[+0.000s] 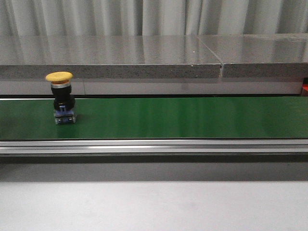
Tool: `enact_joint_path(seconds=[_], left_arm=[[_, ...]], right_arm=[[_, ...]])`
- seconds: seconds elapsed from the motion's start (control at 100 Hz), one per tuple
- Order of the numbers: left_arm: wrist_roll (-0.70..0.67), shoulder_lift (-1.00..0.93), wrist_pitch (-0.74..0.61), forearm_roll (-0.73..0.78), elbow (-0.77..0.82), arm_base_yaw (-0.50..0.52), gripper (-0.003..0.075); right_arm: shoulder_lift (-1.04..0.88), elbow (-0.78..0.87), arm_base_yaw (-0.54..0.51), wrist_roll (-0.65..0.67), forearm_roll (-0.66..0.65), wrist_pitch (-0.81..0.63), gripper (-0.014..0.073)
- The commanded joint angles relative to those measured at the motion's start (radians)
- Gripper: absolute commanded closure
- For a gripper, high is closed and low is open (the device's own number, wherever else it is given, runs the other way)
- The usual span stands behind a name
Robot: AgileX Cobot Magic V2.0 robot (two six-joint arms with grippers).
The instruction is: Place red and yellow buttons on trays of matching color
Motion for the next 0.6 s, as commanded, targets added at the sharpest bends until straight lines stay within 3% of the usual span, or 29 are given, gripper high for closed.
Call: enact_joint_path(seconds=[0.0,0.1,0.13,0.59], left_arm=[[0.053,-0.089,-0.063,-0.031,-0.021,-0.044,0.0444],[0.058,-0.160,-0.060,-0.033,-0.007,-0.089,0.0696],[0.060,-0.180,-0.057,-0.033,0.002,-0.098,0.0740],[0.060,-0.589,-0.058,-0.055,0.295,-0.128,0.0741]], right_arm=[[0.005,-0.023,0.000,-0.011,-0.001,-0.069,0.0660],[0.005,-0.023,0.000,-0.011,-0.001,-0.069,0.0660],[0.005,-0.023,0.000,-0.011,-0.001,-0.069,0.0660],[0.009,-0.023,0.000,-0.006,0.010,-0.060,0.0660]])
